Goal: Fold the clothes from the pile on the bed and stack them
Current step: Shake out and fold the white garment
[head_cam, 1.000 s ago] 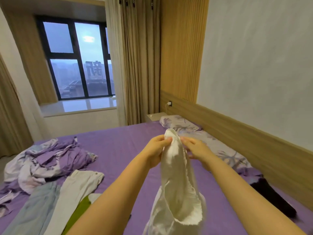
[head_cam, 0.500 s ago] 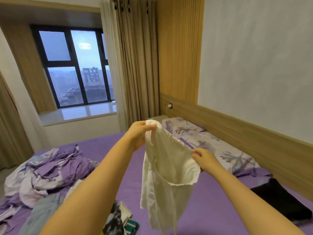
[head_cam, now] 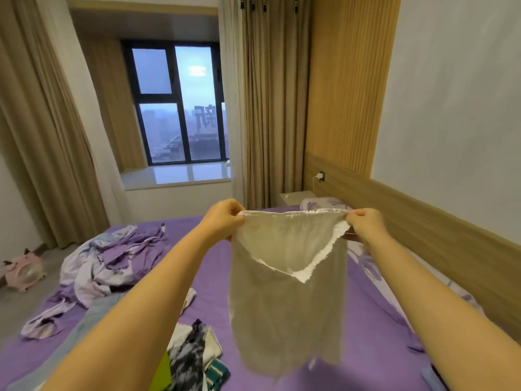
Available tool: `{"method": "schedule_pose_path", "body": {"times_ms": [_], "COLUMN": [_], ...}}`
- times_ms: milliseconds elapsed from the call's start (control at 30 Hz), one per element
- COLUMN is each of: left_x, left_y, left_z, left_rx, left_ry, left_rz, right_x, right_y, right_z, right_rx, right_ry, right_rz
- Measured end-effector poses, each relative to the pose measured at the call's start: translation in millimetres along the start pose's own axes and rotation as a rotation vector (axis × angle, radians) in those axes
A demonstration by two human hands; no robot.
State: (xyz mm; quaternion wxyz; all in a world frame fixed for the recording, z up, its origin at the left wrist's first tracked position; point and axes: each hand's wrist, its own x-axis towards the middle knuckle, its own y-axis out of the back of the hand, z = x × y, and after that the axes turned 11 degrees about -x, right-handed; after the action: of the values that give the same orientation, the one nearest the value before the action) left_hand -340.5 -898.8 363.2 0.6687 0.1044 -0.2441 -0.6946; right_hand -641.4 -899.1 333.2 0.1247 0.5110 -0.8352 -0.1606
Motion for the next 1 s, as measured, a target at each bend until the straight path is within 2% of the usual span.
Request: {"method": "schedule_pose_path", "body": {"times_ms": [100, 167, 300, 400, 500, 567, 633, 767, 867, 1000], "left_x": [9, 12, 14, 17, 21, 21, 20, 21, 21, 18], "left_y": [-12, -22, -42, -53, -48, -39, -35, -37, -37, -31], "left_z": [10, 14, 13, 12, 14, 13, 12, 10, 6, -5], "left_rx": [0.011, -0.005, -0.025, 0.08, 0.128, 0.042, 0.033, 0.249, 0.308, 0.253], "left_ry": [0.008, 0.026, 0.044, 0.048, 0.089, 0.151, 0.198, 0.221, 0.245, 0.274], "left_rz": [-0.049, -0.058, -0.116, 0.079, 0.255, 0.306, 0.322, 0.35, 0.353, 0.337], "right_x": [16, 23, 45, 62, 71, 79, 86, 92, 93, 94], "right_y": [10, 16, 20, 15, 20, 30, 38, 43, 43, 44], "right_z": [-3, -2, 7, 16, 21, 26, 32, 43, 47, 42], "right_rx": [0.104, 0.119, -0.105, -0.277, -0.295, -0.398, -0.541, -0.733, -0.689, -0.473], "right_ry": [-0.063, -0.02, 0.146, 0.327, 0.491, 0.549, 0.6, 0.628, 0.566, 0.538], "right_rz": [-0.111, -0.204, -0.257, -0.228, -0.34, -0.494, -0.575, -0.577, -0.616, -0.74]}}
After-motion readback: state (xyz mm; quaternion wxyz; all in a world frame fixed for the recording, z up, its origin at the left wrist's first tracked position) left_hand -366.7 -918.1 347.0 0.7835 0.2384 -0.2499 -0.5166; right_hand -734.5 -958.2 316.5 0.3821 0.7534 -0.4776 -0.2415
